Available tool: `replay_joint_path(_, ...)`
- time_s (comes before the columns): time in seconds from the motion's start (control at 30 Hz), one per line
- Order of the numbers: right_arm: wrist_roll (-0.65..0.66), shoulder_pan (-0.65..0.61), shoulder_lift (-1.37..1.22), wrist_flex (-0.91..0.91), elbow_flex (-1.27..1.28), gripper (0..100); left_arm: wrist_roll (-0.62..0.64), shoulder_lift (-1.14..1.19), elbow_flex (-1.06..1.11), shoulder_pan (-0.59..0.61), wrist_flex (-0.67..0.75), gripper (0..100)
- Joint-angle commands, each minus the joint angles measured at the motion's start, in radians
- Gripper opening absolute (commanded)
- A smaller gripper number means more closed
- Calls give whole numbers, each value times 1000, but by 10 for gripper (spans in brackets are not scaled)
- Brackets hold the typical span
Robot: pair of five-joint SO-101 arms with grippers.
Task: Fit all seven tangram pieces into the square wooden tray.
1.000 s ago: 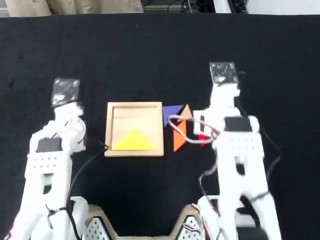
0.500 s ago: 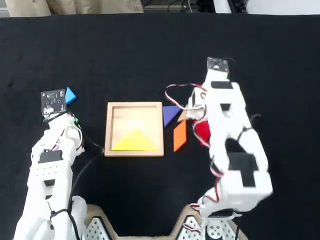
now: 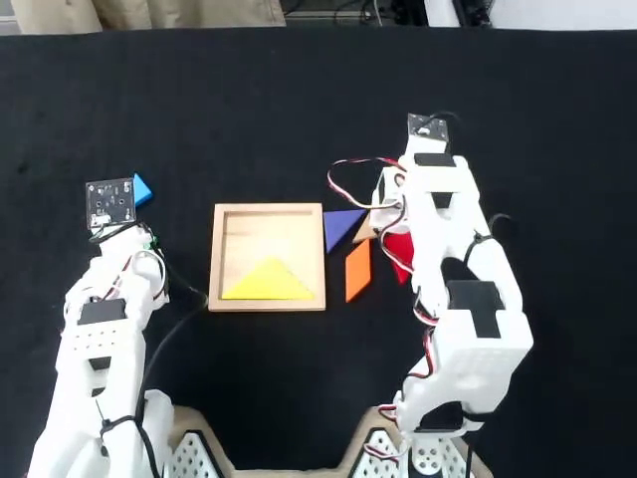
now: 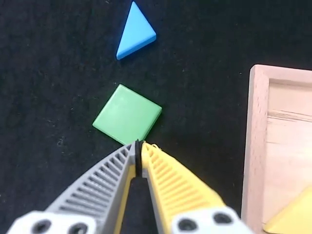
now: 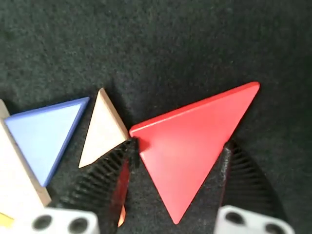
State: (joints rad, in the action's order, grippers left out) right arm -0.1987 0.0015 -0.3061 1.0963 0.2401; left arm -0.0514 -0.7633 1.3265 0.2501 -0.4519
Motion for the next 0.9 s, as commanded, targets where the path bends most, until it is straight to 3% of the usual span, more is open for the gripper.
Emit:
replay_joint_path(0.0,-8,-5,7,3,-50,294,-11,-20,-5,-12,18,30)
replay_joint_path(0.57,68,-3,-45,0,-93,311,-12,-18,-5,-15,18,30)
replay_joint_path(0.87,69,106,-202,126,-309,311,-12,-15,-5,-15,18,30)
